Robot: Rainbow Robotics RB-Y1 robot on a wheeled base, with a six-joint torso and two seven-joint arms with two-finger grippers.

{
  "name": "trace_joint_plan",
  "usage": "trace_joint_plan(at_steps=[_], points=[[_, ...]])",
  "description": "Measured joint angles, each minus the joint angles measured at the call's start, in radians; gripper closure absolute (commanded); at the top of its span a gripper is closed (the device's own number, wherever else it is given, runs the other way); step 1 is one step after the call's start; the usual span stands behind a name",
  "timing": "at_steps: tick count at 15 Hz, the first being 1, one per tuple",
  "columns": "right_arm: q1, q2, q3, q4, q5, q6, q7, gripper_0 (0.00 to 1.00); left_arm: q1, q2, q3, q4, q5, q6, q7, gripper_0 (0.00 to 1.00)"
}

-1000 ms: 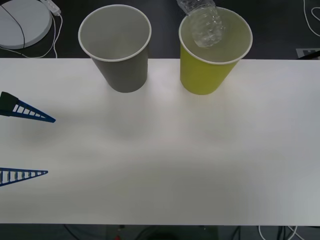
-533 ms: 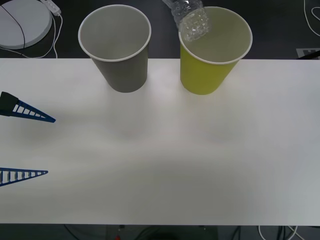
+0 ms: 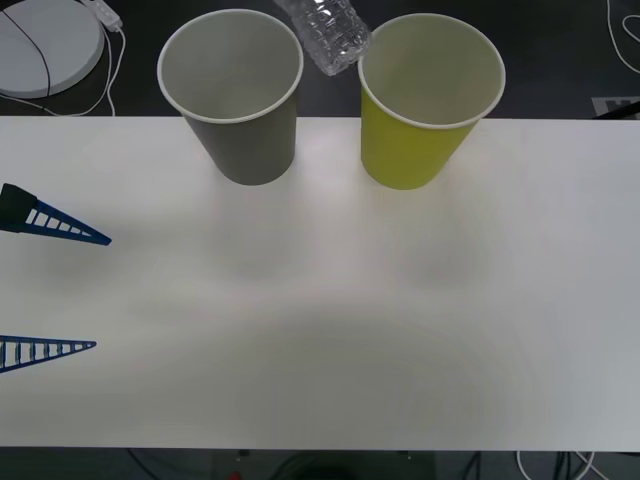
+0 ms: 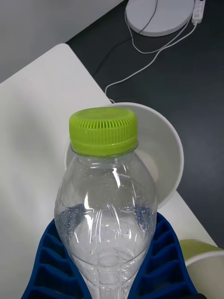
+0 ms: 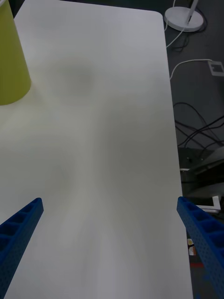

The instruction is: Put the can into the green bin and the plastic bottle into the gray bin

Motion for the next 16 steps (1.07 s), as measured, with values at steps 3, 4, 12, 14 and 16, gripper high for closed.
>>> trace_joint_plan(at_steps=[3, 4, 12, 14, 16], points=[[-0.045, 0.072, 0.047, 0.087, 0.017, 0.020, 0.000, 1.00, 0.000, 0.000, 0.000, 0.000, 0.000, 0.000, 0.000, 0.00], [-0.054, 0.096, 0.055, 0.115, 0.022, 0.026, 0.000, 1.00, 0.000, 0.000, 0.000, 0.000, 0.000, 0.000, 0.000, 0.00], [-0.126, 0.250, 0.136, 0.299, 0.051, 0.118, 0.000, 1.00, 0.000, 0.000, 0.000, 0.000, 0.000, 0.000, 0.000, 0.00], [-0.140, 0.298, 0.150, 0.360, 0.048, 0.150, 0.000, 1.00, 0.000, 0.000, 0.000, 0.000, 0.000, 0.000, 0.000, 0.00], [-0.152, 0.327, 0.162, 0.397, 0.055, 0.169, 0.001, 1.00, 0.000, 0.000, 0.000, 0.000, 0.000, 0.000, 0.000, 0.00]])
